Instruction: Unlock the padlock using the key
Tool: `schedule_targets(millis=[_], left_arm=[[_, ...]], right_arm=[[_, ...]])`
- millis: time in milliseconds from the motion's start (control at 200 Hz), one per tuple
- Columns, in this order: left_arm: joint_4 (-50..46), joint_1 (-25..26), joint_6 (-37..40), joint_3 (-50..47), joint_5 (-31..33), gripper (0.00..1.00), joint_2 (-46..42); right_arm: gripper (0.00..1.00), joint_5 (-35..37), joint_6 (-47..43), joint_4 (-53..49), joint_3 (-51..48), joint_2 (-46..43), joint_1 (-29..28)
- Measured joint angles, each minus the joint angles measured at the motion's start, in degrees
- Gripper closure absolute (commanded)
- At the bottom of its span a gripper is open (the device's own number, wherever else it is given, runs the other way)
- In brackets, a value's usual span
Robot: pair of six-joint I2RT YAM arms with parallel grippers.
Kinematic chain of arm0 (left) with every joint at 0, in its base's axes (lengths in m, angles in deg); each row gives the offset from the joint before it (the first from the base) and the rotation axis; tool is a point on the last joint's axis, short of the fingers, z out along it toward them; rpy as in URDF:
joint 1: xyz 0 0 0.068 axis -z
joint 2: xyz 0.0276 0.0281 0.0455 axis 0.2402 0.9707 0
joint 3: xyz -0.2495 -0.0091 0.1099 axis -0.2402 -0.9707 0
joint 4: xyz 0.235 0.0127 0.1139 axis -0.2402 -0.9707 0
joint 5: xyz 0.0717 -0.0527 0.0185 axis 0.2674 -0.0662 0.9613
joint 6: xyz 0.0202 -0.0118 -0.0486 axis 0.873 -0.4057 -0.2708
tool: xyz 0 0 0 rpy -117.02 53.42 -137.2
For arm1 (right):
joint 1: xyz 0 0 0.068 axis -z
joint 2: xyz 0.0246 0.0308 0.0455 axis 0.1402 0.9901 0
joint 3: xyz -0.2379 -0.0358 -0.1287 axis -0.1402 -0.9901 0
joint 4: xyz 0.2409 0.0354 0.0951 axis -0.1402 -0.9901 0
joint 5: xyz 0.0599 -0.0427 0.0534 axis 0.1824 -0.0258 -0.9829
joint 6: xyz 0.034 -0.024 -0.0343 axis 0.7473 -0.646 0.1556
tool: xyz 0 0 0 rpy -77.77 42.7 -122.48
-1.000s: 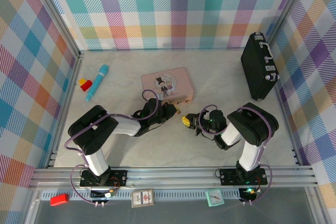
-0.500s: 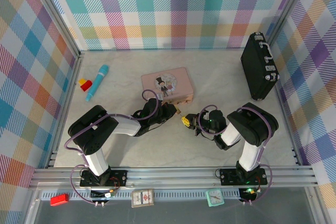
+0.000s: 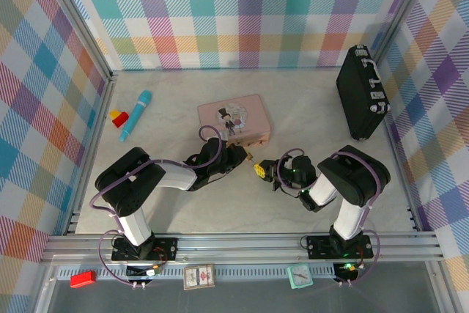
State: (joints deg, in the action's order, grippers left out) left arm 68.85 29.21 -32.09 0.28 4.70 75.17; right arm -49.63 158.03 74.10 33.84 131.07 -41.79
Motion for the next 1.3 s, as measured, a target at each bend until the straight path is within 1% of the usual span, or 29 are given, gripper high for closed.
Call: schedule_targets(millis=[1300], left_arm=[[0.0, 0.0, 0.0, 0.0, 0.0, 0.94, 0.0]], right_arm=[[1.0, 0.2, 0.0, 0.5, 0.2, 0.6, 0.0]])
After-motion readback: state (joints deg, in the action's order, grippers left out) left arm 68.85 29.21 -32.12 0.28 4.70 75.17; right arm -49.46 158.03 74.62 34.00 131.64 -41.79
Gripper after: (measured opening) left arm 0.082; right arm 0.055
